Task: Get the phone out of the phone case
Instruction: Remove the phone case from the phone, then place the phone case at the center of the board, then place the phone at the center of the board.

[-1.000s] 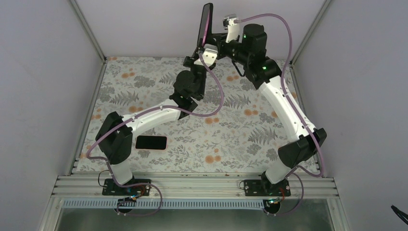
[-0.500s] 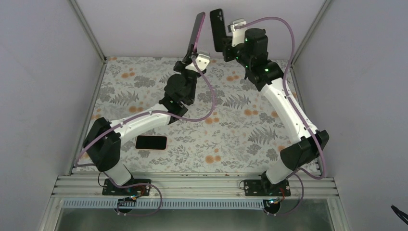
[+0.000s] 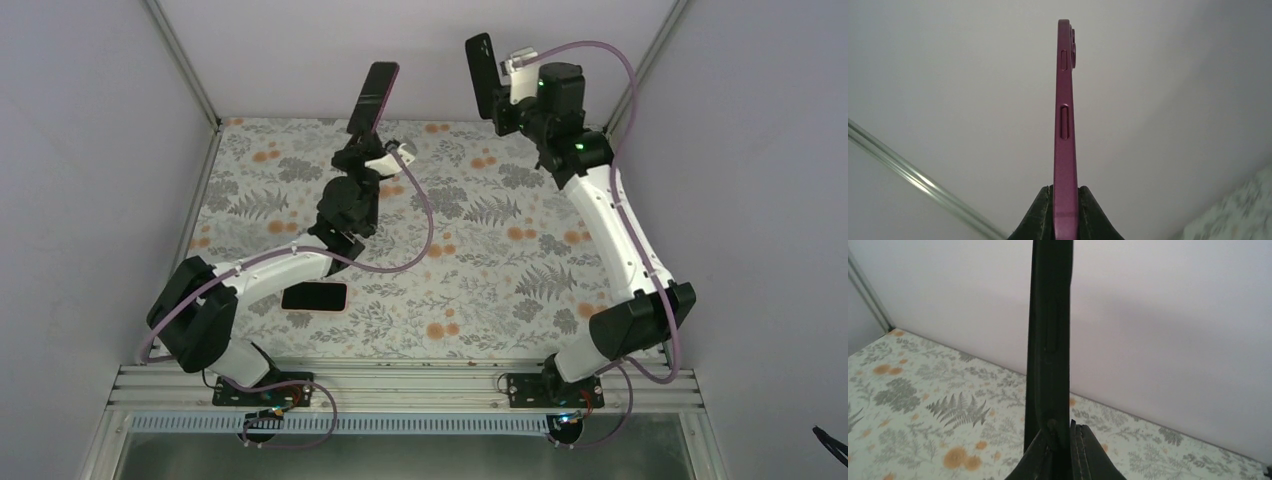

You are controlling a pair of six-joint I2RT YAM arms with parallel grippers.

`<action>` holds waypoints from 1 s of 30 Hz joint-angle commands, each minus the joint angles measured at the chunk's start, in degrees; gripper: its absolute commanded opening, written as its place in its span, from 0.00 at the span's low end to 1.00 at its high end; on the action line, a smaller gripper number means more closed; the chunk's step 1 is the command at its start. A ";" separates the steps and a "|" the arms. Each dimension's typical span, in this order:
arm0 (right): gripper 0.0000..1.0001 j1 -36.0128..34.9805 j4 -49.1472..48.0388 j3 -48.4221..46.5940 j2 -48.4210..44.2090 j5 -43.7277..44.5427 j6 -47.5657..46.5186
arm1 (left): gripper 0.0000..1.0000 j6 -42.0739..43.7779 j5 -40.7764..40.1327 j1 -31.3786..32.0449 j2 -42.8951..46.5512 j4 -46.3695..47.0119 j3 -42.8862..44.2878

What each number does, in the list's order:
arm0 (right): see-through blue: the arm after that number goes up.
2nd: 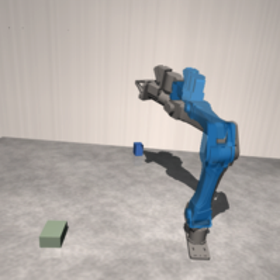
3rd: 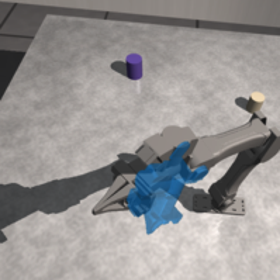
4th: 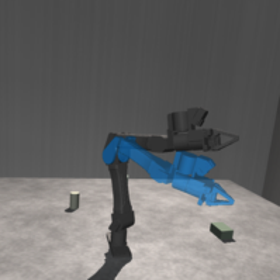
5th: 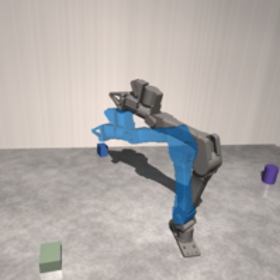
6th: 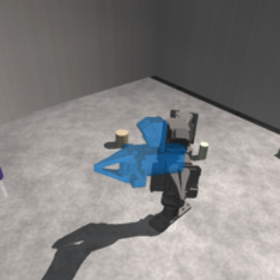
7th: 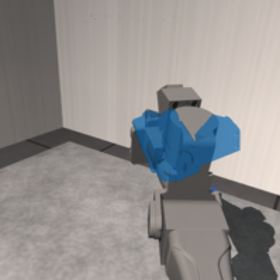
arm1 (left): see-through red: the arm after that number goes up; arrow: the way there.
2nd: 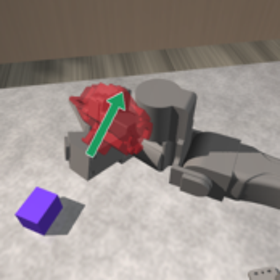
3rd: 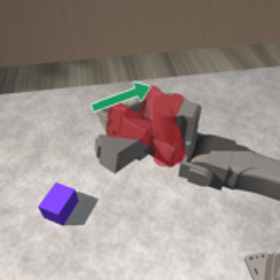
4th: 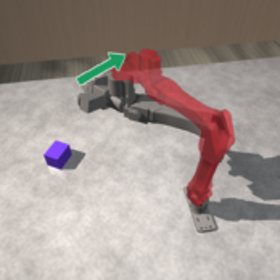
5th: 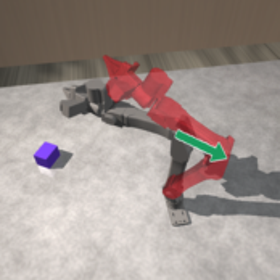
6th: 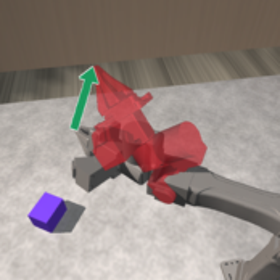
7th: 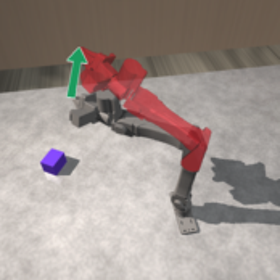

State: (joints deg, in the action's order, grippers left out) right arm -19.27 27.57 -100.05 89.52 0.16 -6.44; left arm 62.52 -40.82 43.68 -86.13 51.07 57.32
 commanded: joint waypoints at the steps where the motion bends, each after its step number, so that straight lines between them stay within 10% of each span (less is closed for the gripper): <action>1: 0.03 3.89 4.76 3.53 -3.21 -12.19 -1.10 | 0.02 14.27 -3.04 -3.60 1.31 3.82 -4.68; 7: 0.03 11.07 10.56 8.91 -1.82 -24.62 -1.90 | 0.02 12.59 -4.49 -9.87 1.36 -2.07 -11.82; 15: 0.03 17.66 10.29 19.10 5.93 -40.33 -0.75 | 0.02 20.85 -6.12 -12.01 -7.61 19.08 -22.19; 30: 0.04 21.52 11.36 11.58 24.91 -22.61 7.16 | 0.02 17.31 -2.91 -12.14 -18.06 17.71 -24.71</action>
State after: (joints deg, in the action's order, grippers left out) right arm 0.93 37.41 -83.20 109.51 -29.28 -1.76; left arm 81.38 -45.39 31.51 -102.69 66.57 33.28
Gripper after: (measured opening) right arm 0.080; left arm 0.094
